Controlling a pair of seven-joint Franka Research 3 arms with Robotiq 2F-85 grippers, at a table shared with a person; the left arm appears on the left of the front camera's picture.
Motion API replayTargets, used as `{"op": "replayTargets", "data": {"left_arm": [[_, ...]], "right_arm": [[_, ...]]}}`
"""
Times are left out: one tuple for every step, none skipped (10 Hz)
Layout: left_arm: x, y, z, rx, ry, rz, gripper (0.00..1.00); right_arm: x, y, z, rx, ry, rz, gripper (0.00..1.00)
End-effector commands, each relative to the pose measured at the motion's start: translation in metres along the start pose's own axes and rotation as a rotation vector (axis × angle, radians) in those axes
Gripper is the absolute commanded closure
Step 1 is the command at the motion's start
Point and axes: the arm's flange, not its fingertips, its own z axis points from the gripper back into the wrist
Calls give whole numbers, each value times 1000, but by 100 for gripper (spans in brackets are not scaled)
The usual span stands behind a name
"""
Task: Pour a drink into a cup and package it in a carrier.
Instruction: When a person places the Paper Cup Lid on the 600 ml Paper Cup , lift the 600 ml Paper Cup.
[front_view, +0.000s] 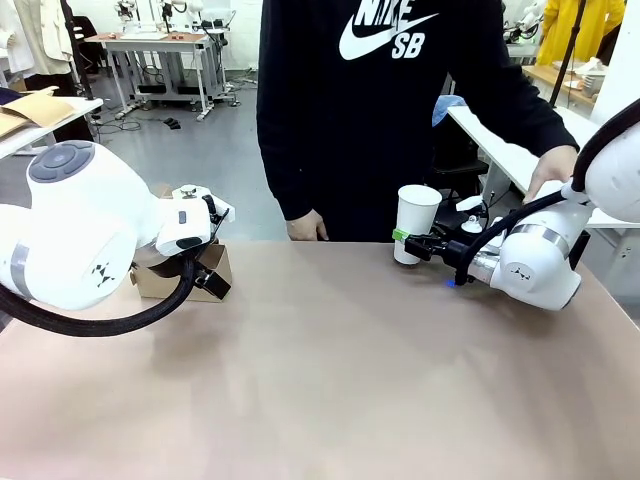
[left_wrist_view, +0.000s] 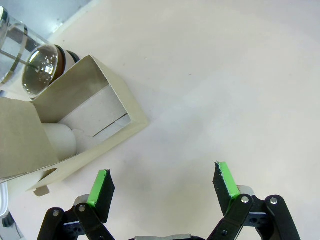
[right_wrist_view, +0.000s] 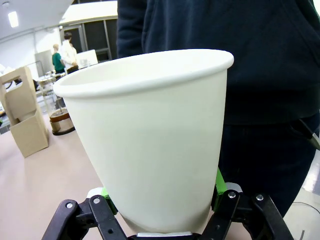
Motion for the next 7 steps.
{"op": "replayTargets", "data": {"left_arm": [[0,0,0,-1,-1,1,0],[0,0,0,-1,-1,1,0],[0,0,0,-1,-1,1,0],[0,0,0,-1,-1,1,0],[0,0,0,-1,-1,1,0],[0,0,0,-1,-1,1,0],[0,0,0,-1,-1,1,0]], "right_arm": [[3,-1,-4,-5,-1,4,20],[3,-1,-4,-5,-1,4,20],[3,-1,-4,-5,-1,4,20],[3,-1,-4,-5,-1,4,20],[3,-1,-4,-5,-1,4,20],[3,-1,-4,-5,-1,4,20],[3,-1,-4,-5,-1,4,20]]}}
